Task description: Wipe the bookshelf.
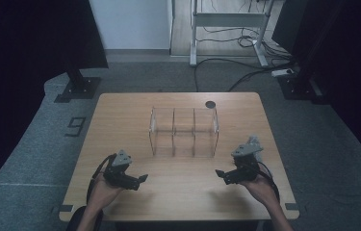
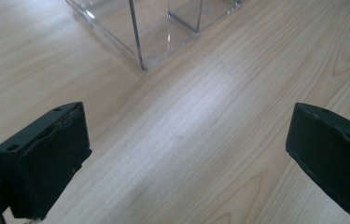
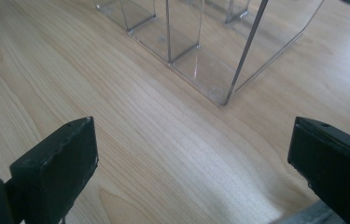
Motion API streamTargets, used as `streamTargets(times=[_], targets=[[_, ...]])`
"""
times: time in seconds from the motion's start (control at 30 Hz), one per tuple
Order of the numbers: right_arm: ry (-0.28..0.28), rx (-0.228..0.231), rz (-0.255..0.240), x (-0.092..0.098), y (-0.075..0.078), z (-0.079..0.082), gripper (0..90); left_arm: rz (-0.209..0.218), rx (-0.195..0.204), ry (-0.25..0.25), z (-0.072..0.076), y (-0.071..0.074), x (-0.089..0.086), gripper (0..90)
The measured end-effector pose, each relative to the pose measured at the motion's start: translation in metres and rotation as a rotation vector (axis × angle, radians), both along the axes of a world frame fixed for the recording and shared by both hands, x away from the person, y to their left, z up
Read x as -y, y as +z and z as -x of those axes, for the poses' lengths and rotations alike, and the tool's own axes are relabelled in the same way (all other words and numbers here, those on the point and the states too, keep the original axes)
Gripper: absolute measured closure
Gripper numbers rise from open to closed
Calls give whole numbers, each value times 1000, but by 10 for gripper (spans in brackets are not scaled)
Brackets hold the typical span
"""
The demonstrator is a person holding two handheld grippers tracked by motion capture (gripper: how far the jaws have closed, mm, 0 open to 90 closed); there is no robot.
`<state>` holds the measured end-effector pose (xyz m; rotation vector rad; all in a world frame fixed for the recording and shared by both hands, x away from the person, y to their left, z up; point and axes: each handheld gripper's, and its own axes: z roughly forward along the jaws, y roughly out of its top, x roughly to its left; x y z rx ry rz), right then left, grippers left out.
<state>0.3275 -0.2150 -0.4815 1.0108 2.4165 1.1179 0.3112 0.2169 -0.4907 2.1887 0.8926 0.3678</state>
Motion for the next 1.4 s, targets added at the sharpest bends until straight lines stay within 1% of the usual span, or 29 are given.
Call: streamTargets(times=[0.03, 0.07, 0.1, 0.17, 0.23, 0.27, 0.3, 0.4, 0.43, 0.47, 0.53, 0.57, 0.6, 0.63, 0.67, 0.7, 0.73, 0.77, 0.8, 0.9, 0.93, 0.97, 1.0, 1.1, 1.17, 1.2, 1.23, 1.27, 1.4], targets=[[1, -3, 5, 0, -3, 0, 8, -1, -4, -1, 0, -3, 0, 0], [1, -3, 5, 0, -3, 0, 8, -1, -4, -1, 0, -3, 0, 0], [2, -10, 17, -1, -8, 0, 8, -6, -10, -1, 1, -8, 0, 0], [2, -10, 21, -1, -10, 0, 8, -7, -15, -3, 1, -11, 1, 0], [9, -19, 38, -3, -18, -1, 8, -17, -20, -9, 0, -16, 3, 0], [9, -19, 38, -3, -18, -1, 8, -17, -20, -9, 0, -16, 3, 0], [9, -24, 49, -4, -23, -1, 5, -23, -22, -10, 0, -20, 4, 0], [14, -40, 67, -4, -29, -2, 3, -34, -34, -15, 0, -26, 7, 0], [14, -40, 67, -4, -29, -2, 3, -34, -34, -15, 0, -26, 7, 0], [11, -47, 76, -4, -34, -2, 3, -44, -44, -22, -1, -30, 8, 0], [10, -48, 77, -4, -36, -3, 3, -50, -48, -22, -1, -32, 9, 0], [9, -50, 84, -4, -39, -3, 3, -56, -59, -24, -1, -36, 10, 0], [13, -62, 93, -3, -42, -3, 3, -59, -65, -25, -1, -37, 11, 0], [14, -75, 103, -4, -46, -4, 3, -71, -76, -32, -2, -41, 12, 0], [14, -75, 103, -4, -46, -4, 3, -71, -76, -32, -2, -41, 12, 0], [21, -78, 120, -6, -50, -4, 3, -87, -92, -38, -3, -44, 15, 0], [21, -78, 120, -6, -50, -4, 3, -87, -92, -38, -3, -44, 15, 0], [27, -88, 134, -7, -53, -4, 2, -104, -98, -45, -3, -47, 17, 0], [27, -90, 139, -8, -54, -4, 0, -104, -98, -45, -3, -47, 17, 0], [39, -107, 169, -11, -60, -4, 0, -128, -118, -53, -4, -51, 22, 0], [42, -111, 179, -12, -62, -4, 0, -133, -110, -54, -4, -52, 22, 0], [47, -118, 183, -12, -64, -4, 0, -132, -110, -52, -4, -52, 23, 0], [42, -130, 171, -12, -64, -4, 0, -124, -106, -47, -4, -53, 24, 0], [47, -122, 170, -11, -65, -5, 0, -118, -103, -40, -4, -53, 24, 0], [49, -116, 159, -10, -66, -4, 0, -101, -88, -30, -3, -55, 24, 0], [49, -116, 159, -10, -66, -4, 0, -101, -88, -30, -3, -55, 24, 0], [44, -105, 152, -10, -67, -3, 0, -87, -76, -32, -3, -57, 24, 0], [44, -105, 152, -10, -67, -3, 0, -81, -70, -31, -3, -57, 24, 0], [38, -102, 143, -10, -67, -3, 0, -76, -64, -16, -4, -58, 26, 0]])
